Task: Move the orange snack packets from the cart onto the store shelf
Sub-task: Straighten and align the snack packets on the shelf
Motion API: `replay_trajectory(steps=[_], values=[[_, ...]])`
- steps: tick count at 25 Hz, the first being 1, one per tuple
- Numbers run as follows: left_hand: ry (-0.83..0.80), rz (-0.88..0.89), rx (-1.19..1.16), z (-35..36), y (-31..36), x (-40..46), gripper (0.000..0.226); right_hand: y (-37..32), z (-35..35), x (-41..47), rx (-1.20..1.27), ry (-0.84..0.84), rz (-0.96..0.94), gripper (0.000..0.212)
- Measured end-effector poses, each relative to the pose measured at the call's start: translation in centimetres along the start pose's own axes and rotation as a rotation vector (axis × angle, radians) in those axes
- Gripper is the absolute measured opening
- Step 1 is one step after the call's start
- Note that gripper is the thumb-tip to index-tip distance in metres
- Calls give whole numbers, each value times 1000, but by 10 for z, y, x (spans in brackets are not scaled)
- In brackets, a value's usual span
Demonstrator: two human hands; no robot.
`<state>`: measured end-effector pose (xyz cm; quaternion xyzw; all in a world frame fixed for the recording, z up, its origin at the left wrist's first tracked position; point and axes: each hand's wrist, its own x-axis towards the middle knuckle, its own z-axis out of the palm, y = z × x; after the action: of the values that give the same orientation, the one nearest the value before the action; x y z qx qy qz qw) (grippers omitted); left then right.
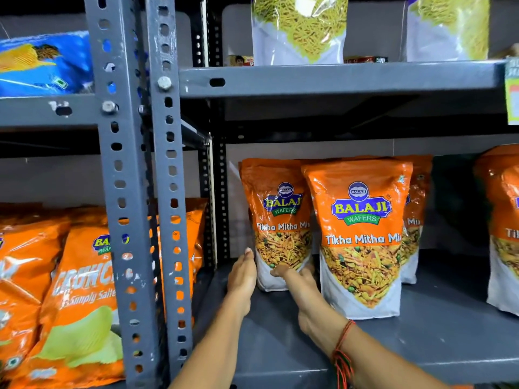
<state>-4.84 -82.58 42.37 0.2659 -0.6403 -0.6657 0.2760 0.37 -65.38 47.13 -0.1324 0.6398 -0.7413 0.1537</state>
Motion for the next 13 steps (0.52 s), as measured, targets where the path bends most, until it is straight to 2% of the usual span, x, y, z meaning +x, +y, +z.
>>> replay_trajectory(steps=[3,7,9,13], values=[[-18,10,23,1,6,-9,91,2,-2,0,-3,10,-3,39],[21,33,36,2,9,-19,87,2,-3,-1,7,4,-12,45],[51,15,41,-1,20,-40,85,4,-3,-1,12,-6,-33,41],[101,48,105,-4,29,-57,58,8,-3,0,2,-33,-64,23]])
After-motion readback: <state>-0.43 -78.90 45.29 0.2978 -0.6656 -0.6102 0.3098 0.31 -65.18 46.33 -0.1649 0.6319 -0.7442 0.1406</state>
